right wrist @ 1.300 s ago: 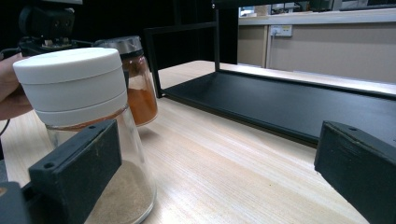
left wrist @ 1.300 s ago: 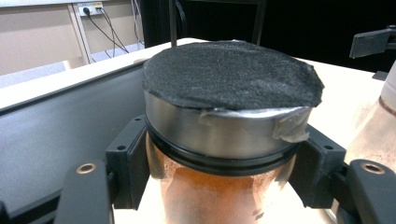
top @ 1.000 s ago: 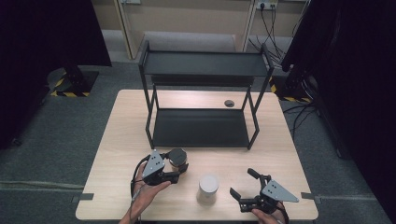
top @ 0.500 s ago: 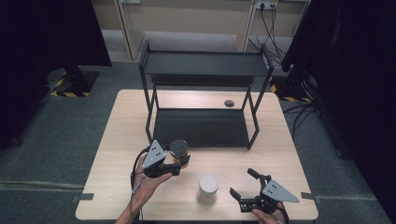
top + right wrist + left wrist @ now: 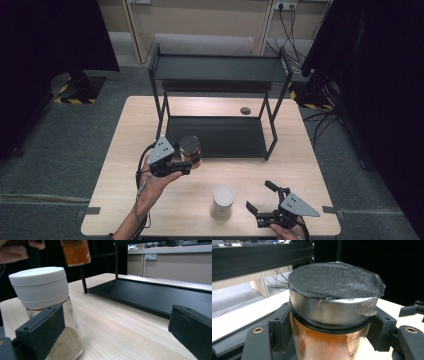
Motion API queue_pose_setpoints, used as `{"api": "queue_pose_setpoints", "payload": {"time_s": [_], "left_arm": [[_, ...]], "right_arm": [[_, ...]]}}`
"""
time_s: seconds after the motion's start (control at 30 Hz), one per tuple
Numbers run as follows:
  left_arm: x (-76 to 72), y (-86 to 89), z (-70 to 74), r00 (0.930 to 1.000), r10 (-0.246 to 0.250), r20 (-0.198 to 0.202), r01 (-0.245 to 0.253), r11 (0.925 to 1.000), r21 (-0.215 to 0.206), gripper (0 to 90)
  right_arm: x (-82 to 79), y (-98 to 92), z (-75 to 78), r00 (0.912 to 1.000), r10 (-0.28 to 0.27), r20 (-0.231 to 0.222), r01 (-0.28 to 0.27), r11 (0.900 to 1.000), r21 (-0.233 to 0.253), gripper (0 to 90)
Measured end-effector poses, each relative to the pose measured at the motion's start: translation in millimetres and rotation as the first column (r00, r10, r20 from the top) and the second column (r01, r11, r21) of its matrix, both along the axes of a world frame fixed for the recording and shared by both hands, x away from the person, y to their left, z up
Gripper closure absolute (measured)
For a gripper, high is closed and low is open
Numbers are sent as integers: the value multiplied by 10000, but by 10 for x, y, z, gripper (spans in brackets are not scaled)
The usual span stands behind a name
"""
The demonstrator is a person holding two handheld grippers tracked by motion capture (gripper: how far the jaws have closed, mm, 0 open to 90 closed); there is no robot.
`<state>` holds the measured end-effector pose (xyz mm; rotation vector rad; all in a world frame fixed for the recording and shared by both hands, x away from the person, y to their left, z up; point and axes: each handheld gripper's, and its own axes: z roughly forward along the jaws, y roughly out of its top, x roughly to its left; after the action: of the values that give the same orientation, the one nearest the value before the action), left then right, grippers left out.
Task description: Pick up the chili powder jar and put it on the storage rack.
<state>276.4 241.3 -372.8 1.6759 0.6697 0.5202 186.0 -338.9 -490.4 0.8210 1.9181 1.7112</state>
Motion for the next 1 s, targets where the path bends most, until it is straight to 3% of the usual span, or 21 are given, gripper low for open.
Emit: {"api": "queue_pose_setpoints", "payload": {"time_s": [0.17, 1.0], "left_arm": [[77, 12, 149, 9997, -64, -218, 58, 9997, -252, 318], [294, 22, 934, 10000, 65, -34, -65, 9999, 109, 317]], "right_arm": [[5, 1, -3, 10000, 15, -36, -15, 10000, 17, 10], [7, 2, -6, 10000, 22, -80, -22, 10000, 53, 10]]}}
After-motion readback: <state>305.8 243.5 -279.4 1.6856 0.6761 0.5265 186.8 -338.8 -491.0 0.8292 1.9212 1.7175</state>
